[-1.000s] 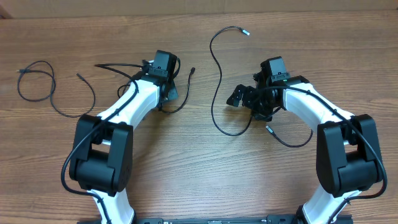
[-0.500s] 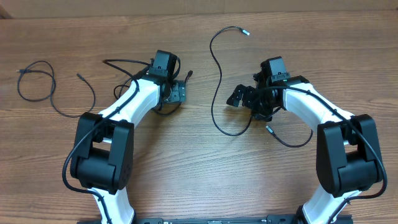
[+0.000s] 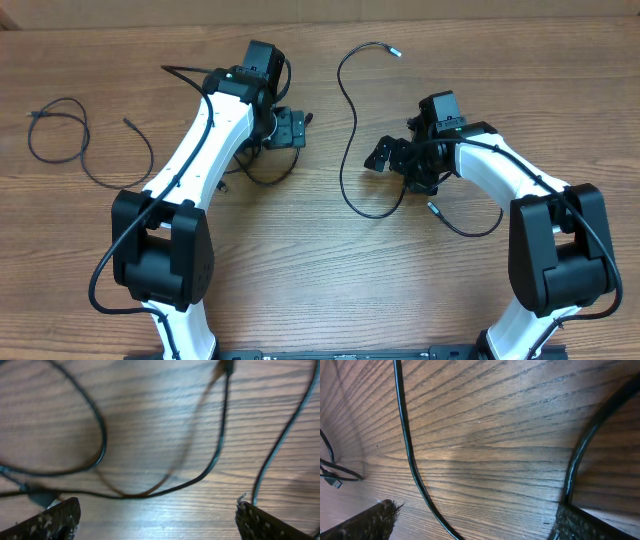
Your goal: Untangle cables
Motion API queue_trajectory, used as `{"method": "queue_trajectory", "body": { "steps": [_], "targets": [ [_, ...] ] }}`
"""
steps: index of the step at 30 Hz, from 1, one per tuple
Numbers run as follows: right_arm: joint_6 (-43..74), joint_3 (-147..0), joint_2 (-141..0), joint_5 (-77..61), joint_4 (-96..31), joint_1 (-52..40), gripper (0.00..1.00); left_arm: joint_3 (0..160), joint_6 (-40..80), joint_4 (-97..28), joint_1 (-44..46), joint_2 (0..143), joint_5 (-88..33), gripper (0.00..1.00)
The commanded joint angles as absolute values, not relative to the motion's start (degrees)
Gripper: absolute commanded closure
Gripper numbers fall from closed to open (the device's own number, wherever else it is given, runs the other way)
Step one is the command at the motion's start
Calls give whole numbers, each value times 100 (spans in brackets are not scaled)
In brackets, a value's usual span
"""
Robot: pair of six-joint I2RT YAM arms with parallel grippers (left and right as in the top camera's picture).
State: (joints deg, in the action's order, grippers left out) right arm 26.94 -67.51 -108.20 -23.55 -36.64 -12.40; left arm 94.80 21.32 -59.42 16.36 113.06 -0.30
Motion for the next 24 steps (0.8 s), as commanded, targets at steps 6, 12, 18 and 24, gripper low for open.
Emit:
{"method": "queue_trajectory", "body": {
  "steps": [6, 12, 18, 24],
  "targets": [
    [2694, -6755, -10678, -2316, -3632, -1229, 0, 8871, 2908, -5918, 1599, 11314, 760, 0],
    [2694, -6755, -10678, -2316, -3632, -1229, 0, 8519, 3046, -5378, 1599, 11314, 1133, 8],
    [2696, -6755, -10678, -2316, -3632, -1229, 0, 8034, 3046, -4418, 1599, 11314, 1135, 41],
    [2696, -6755, -10678, -2316, -3632, -1229, 0, 7693, 3041, -3780, 1559, 11314, 1330, 41]
  ]
}}
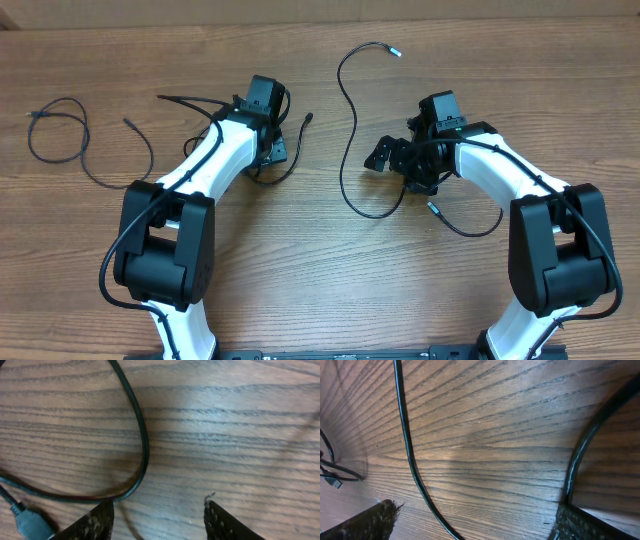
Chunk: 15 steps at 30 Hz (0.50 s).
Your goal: Untangle cables
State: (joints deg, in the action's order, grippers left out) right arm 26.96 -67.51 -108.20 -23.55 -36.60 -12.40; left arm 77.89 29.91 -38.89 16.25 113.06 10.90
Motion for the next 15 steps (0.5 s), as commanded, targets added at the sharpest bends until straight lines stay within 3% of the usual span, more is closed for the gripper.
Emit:
{"method": "queue_trajectory", "body": {
  "steps": [1, 5, 10, 15],
  "targets": [
    [2694, -6755, -10678, -2316, -3632, -1229, 0, 7693, 3041, -3739, 1551, 11314, 1321, 37],
    [2696, -6755, -10678, -2316, -3629, -1229, 0, 7813, 2788, -3721, 1529, 11314, 937, 27],
    [2696, -6755, -10678, -2316, -3632, -1229, 0, 8141, 1695, -3826, 1529, 11314, -454, 25],
    [2694, -6755, -10678, -2314, -3634, -1229, 0, 8453, 1544, -4322, 1490, 11314, -1240, 23]
  ]
}}
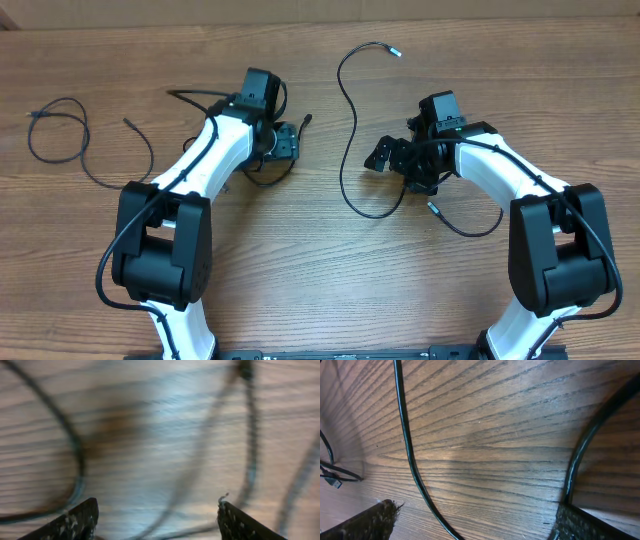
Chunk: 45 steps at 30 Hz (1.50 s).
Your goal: Untangle cables
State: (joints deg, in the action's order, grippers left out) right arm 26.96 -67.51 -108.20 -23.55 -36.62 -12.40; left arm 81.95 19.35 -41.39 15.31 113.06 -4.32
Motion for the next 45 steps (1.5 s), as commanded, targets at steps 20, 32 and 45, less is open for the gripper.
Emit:
{"method": "queue_trajectory", "body": {
  "steps": [20, 32, 45],
  "targets": [
    [2696, -6755, -10678, -2316, -3632, -1229, 0, 8665, 1118, -6020, 1426, 11314, 172, 14],
    [2694, -6755, -10678, -2316, -3632, -1229, 0, 8628, 1553, -5994, 1422, 11314, 427, 8],
    [2694, -6755, -10678, -2316, -3634, -1229, 0, 8484, 1850, -5124, 1422, 11314, 655, 14]
  ]
}}
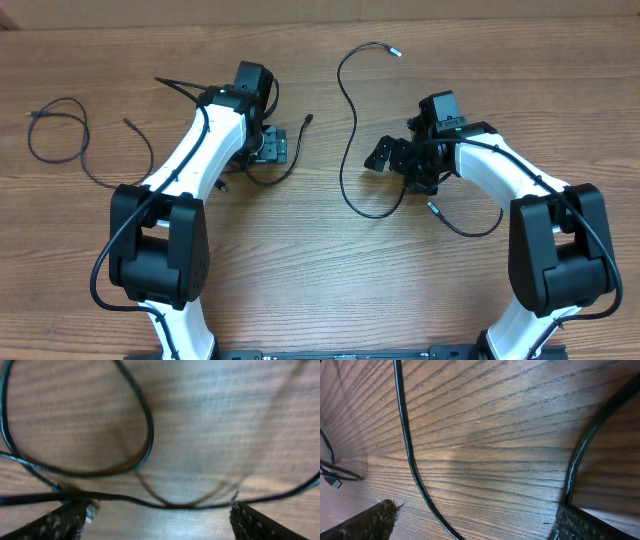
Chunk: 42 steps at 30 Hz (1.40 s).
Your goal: Untangle cables
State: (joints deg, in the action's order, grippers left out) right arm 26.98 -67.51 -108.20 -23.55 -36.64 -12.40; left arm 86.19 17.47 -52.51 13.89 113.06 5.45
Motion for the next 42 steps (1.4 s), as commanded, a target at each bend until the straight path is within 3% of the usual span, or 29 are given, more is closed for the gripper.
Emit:
{"method": "queue_trajectory", "body": {
  "steps": [1, 12, 21, 29, 35, 40, 42],
  "targets": [
    [2694, -6755, -10678, -2316, -3634, -1229, 0, 8423, 1852, -5030, 1422, 11314, 655, 15],
    [2694, -6755, -10678, -2316, -3634, -1229, 0, 7411, 1890, -3260, 1413, 11314, 661, 15],
    [2694, -6755, -10678, -2316, -3634, -1229, 0, 7238, 1890, -2869, 1415, 11314, 661, 43],
    [2694, -6755, -10678, -2316, -3634, -1229, 0, 7004, 1883, -2582, 1415, 11314, 668, 48],
    [2694, -6755, -10678, -2314, -3634, -1229, 0, 6829, 1699, -2521, 1415, 11316, 1627, 65],
    [2694, -6755, -10678, -2314, -3632, -1229, 0, 6488, 1640, -2379, 1415, 11316, 1605, 68],
    [2694, -6755, -10678, -2316, -3632, -1229, 0, 6431, 1511, -2375, 1413, 11316, 1608, 77]
  ]
}}
